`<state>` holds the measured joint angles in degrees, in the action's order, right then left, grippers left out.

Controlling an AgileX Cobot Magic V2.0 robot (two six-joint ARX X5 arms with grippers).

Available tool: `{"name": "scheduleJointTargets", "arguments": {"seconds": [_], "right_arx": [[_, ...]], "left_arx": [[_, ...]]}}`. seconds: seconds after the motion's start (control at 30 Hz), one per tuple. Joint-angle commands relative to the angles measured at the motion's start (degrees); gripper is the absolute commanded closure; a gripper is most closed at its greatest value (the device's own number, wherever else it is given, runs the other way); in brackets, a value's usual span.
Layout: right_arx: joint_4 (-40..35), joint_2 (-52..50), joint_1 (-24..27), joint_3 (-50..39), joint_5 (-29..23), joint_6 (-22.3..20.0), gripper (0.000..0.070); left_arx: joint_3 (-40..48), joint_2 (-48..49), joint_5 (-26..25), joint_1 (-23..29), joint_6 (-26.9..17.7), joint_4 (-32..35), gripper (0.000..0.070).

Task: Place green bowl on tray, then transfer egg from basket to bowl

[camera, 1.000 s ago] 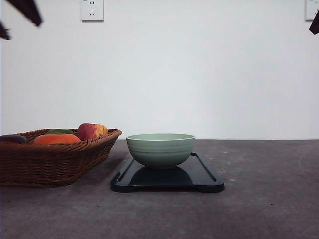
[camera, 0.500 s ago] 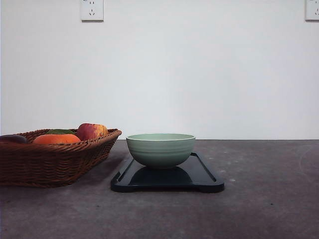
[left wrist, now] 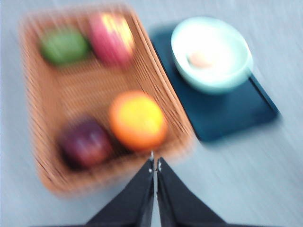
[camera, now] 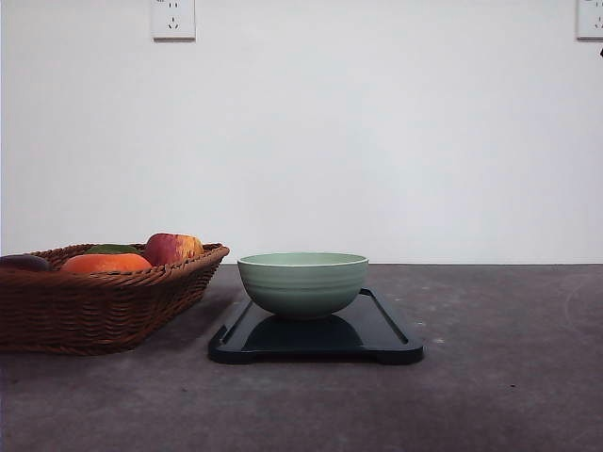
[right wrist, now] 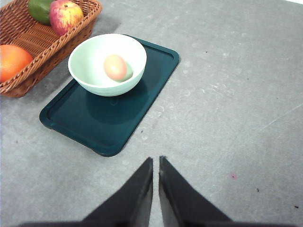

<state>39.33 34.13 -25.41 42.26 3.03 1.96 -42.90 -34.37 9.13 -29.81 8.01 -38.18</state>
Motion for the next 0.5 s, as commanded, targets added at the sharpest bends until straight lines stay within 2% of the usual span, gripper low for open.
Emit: {"name": "scheduleJointTargets", "arguments": {"seconds": [0.0, 0.13, 0.23, 0.3, 0.47], "right_arx": [[-0.6, 0.1, -0.3, 0.3, 0.0, 0.4, 0.0687], [-0.6, 0.1, -0.3, 0.3, -0.1, 0.4, 0.0687], [-0.6, 0.1, -0.3, 0.3, 0.0, 0.4, 0.0687], [-0.6, 0.1, -0.3, 0.3, 0.0, 0.4, 0.0687], [-0.6, 0.1, -0.3, 0.3, 0.0, 0.4, 0.0687]], "left_arx": [[5.0, 2.3, -0.2, 3.1, -5.5, 7.1, 0.0700], [18.5, 9.6, -1.8, 12.2, -6.9, 21.2, 0.0700], [27.6, 16.0, -1.8, 17.9, -6.9, 29.0, 0.0700], [32.4, 20.2, -1.8, 20.5, -6.8, 31.5, 0.0700], [40.4, 29.0, -1.8, 24.3, -6.0, 32.3, 0.0700]]}}
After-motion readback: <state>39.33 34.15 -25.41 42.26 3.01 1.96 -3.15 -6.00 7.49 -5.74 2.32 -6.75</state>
